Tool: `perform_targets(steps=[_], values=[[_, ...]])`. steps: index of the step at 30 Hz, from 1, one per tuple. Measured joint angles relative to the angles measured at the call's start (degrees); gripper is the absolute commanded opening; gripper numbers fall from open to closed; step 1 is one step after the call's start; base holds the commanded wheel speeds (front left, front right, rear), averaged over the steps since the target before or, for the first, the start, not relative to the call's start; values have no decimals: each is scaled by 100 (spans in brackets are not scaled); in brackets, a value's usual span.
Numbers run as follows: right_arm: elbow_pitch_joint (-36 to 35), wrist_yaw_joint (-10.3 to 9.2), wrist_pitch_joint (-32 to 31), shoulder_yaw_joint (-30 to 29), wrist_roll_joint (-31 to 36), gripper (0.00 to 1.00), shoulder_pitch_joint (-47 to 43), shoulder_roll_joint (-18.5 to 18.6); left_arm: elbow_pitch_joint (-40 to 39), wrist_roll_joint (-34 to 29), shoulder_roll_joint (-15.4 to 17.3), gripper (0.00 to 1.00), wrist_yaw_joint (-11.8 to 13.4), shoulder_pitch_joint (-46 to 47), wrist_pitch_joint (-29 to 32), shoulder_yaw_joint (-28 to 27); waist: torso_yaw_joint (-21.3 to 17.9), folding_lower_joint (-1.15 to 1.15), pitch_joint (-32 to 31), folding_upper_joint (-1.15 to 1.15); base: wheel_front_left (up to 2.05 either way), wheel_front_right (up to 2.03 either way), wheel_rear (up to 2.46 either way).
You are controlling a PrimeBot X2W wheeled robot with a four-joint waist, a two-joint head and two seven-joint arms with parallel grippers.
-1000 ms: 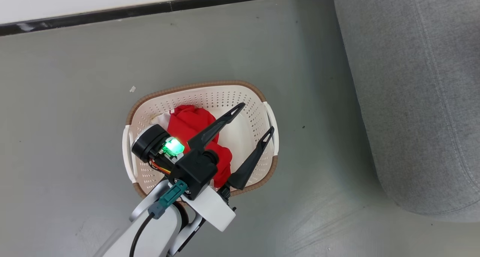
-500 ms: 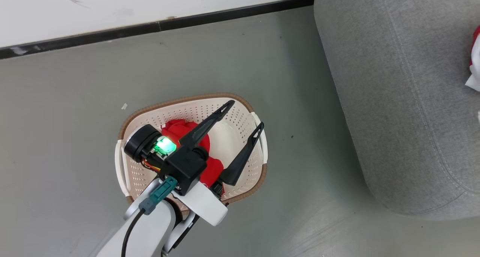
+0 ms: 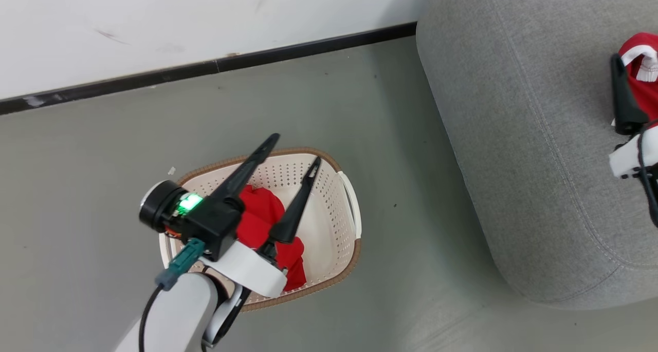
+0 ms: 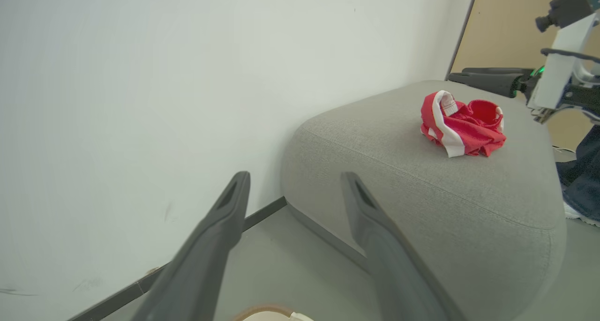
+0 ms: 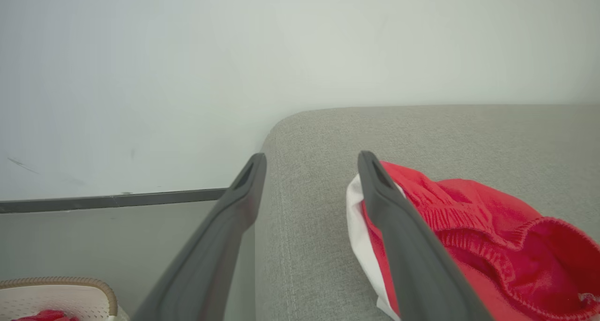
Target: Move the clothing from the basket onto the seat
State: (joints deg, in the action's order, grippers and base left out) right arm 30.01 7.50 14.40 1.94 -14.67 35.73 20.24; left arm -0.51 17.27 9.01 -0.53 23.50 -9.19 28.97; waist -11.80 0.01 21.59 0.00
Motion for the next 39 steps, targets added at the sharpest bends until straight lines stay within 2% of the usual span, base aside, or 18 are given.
perform_targets(steps=[9,17,22,29,39], values=[[-882,0,8,303,-33,100,-251,-415,248,246,27,100,314,-298,-249,-586,89,0,-322,0,0,0,0],[-1277,0,9,603,7,100,-601,-776,466,477,100,100,571,-691,-377,-1073,250,0,-637,0,0,0,0],[-1404,0,20,687,51,100,-882,-1035,595,546,138,100,703,-949,-422,-1324,372,0,-838,0,0,0,0],[-1471,0,21,953,246,100,-1362,-1217,709,630,142,100,843,-1306,-477,-1580,550,0,-1125,0,0,0,0],[-1608,0,21,803,422,100,-2052,-1418,806,790,91,100,924,-1727,-502,-1775,783,0,-1543,0,0,0,0]])
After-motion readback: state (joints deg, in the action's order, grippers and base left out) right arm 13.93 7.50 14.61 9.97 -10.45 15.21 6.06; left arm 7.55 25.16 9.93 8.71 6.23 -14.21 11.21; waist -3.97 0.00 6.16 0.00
